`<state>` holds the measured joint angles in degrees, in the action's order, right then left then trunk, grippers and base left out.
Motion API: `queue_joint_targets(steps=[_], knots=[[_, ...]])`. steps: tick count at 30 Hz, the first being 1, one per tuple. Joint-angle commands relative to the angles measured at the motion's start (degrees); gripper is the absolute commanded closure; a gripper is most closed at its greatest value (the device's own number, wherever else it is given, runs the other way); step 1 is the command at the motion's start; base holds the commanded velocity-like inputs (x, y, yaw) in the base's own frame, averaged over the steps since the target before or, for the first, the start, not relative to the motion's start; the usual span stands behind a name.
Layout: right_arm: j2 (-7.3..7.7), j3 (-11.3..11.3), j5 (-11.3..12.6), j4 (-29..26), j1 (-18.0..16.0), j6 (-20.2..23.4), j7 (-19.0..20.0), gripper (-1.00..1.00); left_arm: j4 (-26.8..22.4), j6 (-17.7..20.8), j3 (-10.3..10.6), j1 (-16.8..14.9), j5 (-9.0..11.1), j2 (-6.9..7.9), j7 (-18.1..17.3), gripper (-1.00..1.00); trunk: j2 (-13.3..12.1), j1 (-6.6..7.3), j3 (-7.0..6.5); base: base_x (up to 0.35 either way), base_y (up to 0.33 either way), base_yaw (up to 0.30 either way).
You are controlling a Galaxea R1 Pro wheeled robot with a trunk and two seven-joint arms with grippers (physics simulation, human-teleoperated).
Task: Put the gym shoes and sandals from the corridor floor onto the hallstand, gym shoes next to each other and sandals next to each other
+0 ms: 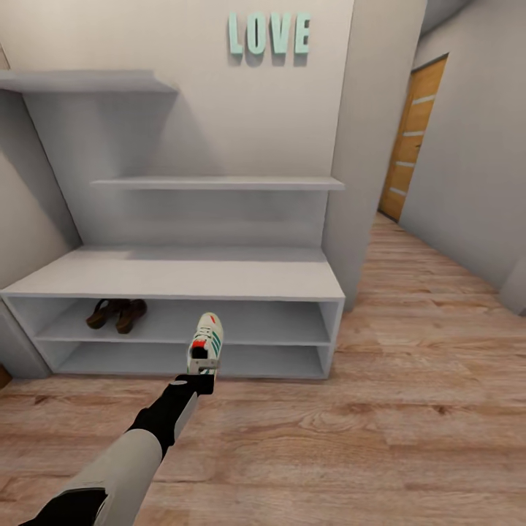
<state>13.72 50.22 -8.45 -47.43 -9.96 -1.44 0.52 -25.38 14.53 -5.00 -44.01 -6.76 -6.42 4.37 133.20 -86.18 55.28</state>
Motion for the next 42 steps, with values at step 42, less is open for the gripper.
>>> queue_joint_targets(steps=[42], knots=[[-0.03,0.15,-0.60,-0.38,-0.06,-0.18,-0.04,1.00,1.01,0.54,-0.36,0.05,-0.79,-0.96,-0.72,1.00,4.03,-2.20,2.94,0.096,-0.102,0.000]])
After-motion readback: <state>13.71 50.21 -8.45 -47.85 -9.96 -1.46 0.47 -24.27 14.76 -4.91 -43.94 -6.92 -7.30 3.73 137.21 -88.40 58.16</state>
